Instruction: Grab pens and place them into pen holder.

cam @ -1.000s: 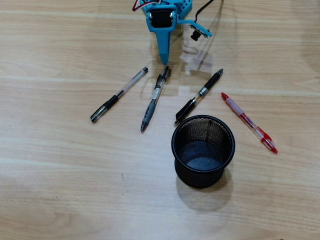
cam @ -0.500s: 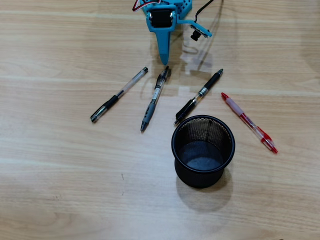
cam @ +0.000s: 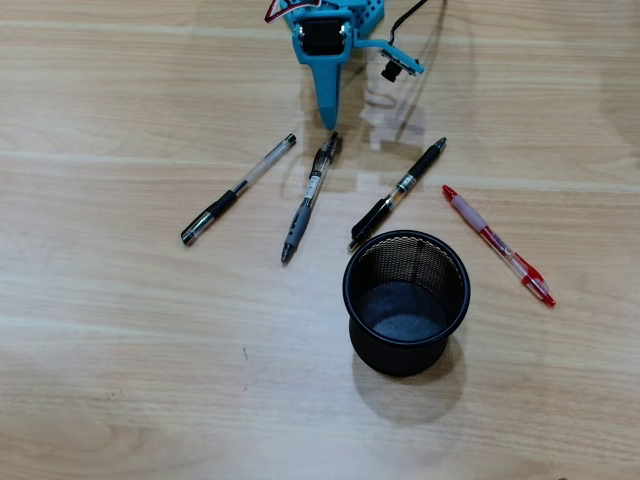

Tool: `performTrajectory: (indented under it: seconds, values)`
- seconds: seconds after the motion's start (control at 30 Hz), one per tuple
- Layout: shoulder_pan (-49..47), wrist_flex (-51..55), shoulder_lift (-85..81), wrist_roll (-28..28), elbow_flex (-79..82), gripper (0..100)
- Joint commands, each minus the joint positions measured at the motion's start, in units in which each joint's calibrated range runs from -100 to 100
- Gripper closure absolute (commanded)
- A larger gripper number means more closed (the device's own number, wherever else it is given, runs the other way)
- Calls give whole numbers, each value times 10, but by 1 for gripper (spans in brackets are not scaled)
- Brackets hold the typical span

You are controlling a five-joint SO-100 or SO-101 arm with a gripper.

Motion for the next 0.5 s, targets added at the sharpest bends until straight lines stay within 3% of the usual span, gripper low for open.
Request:
performTrajectory:
  seconds: [0.0,0.47]
  values:
    - [8,-5,3,-27,-6,98]
    - [22,-2,347,-39,-394,98]
